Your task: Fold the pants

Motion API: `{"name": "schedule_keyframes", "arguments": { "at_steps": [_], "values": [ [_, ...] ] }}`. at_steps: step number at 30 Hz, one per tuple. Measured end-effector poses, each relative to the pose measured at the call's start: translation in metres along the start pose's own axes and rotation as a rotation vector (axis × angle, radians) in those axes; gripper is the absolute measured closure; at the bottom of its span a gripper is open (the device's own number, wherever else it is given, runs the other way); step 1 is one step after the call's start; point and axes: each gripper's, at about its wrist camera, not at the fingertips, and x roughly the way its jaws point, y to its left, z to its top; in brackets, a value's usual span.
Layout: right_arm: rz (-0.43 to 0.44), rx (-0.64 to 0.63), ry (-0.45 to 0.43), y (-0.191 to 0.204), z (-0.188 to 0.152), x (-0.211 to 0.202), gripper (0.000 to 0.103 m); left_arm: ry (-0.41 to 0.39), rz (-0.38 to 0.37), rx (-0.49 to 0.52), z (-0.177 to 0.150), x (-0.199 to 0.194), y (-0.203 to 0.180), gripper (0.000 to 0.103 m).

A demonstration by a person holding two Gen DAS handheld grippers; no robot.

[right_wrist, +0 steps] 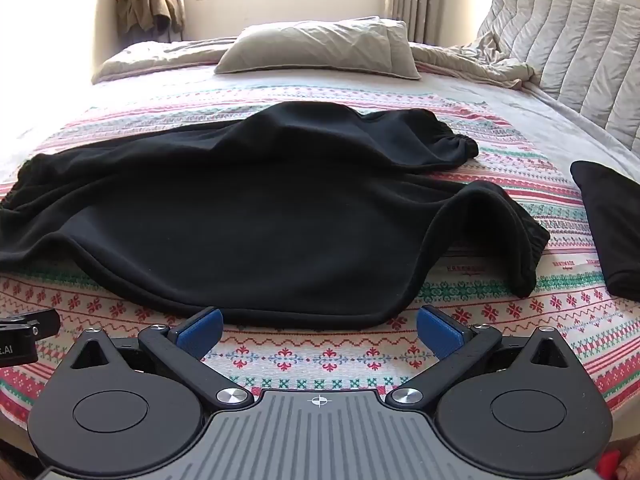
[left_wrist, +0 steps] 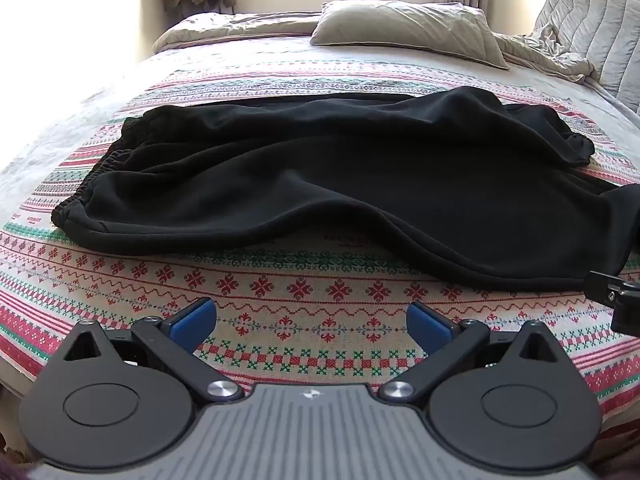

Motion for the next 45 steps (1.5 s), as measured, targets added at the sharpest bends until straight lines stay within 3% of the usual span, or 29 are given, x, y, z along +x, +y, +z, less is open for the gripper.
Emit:
{"name": "schedule_keyframes", "arguments": {
  "at_steps": [36, 45],
  "values": [
    [-0.018, -0.007, -0.002, -0.001, -0.001, 0.0, 0.0, -0.004, 0.006, -0.007, 0.002, 0.003, 0.003, 0.0],
    [0.022, 0.068, -0.029, -0.026, 0.004, -0.004, 0.0, -0.018, -0.004, 0.022, 0.008, 0.01, 0.015, 0.0]
  ]
}}
